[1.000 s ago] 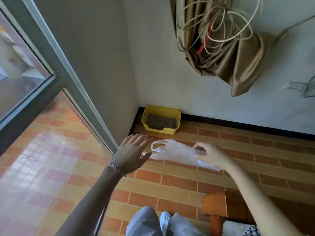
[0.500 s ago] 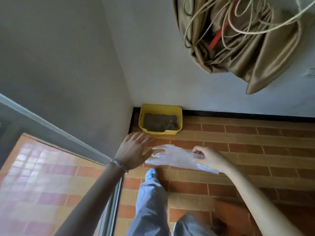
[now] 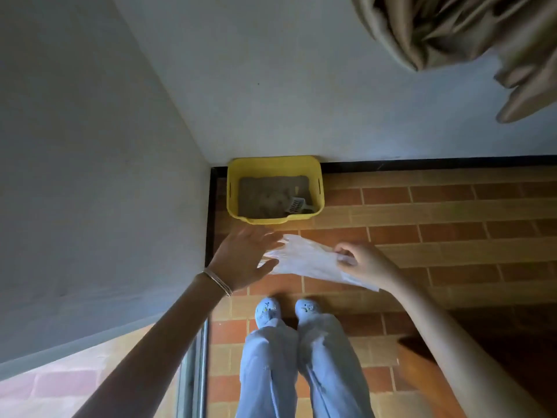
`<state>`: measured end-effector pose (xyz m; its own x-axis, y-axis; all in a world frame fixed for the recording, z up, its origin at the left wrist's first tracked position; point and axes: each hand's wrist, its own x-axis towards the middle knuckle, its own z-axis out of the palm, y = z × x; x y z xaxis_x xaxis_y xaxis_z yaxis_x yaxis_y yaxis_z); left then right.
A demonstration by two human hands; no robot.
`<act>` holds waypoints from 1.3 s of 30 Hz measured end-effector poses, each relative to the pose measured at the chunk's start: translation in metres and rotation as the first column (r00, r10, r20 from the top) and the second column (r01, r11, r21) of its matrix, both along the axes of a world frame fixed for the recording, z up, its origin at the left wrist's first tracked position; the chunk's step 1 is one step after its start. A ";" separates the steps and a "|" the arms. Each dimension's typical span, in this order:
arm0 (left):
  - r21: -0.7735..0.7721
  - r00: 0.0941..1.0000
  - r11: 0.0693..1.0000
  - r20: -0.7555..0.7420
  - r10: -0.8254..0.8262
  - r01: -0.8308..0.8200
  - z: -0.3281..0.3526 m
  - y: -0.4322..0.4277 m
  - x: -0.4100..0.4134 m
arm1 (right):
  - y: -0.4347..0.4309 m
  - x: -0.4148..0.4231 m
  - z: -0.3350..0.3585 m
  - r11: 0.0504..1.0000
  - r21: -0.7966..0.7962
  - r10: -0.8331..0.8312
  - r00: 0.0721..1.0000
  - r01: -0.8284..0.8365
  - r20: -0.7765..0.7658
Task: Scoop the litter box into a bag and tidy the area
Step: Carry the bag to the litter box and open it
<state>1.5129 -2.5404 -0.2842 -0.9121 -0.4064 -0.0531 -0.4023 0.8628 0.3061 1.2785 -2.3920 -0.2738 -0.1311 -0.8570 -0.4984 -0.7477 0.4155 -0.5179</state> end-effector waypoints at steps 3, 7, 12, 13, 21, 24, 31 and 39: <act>0.004 0.999 1.000 -0.026 -0.022 0.022 -0.080 -0.011 -0.015 | -0.014 -0.019 -0.075 1.000 -0.001 0.001 1.000 -0.001 0.009; 0.018 0.999 0.999 0.013 -0.030 0.030 -0.199 -0.022 -0.035 | -0.026 -0.045 -0.192 1.000 -0.002 -0.003 1.000 0.003 0.024; 0.004 0.997 0.997 0.022 -0.077 0.077 -0.346 -0.030 -0.057 | -0.035 -0.069 -0.335 1.000 0.004 -0.008 0.999 0.008 0.042; -0.001 0.996 0.996 0.030 -0.084 0.084 -0.373 -0.031 -0.061 | -0.036 -0.074 -0.361 1.000 0.005 -0.010 0.999 0.010 0.048; -0.152 0.991 0.979 0.009 -0.135 0.134 -0.513 -0.047 -0.085 | -0.046 -0.100 -0.509 0.999 -0.040 0.001 1.000 0.000 0.023; -0.219 0.991 0.968 -0.012 -0.132 0.126 -0.539 -0.052 -0.091 | -0.049 -0.104 -0.540 0.995 -0.094 -0.015 1.000 0.016 0.017; -0.137 0.993 0.983 0.029 -0.118 0.121 -0.574 -0.049 -0.081 | -0.056 -0.096 -0.566 0.990 -0.117 -0.085 0.996 0.080 -0.032; -0.166 0.998 0.984 0.027 -0.059 0.063 -0.593 -0.061 -0.058 | -0.078 -0.079 -0.593 0.990 -0.130 -0.055 0.998 0.061 0.043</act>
<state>1.4546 -2.6009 -0.8775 -0.9349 -0.3549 -0.0094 -0.3523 0.9242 0.1473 1.1996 -2.4701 -0.8672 -0.1649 -0.9068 -0.3881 -0.7023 0.3842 -0.5994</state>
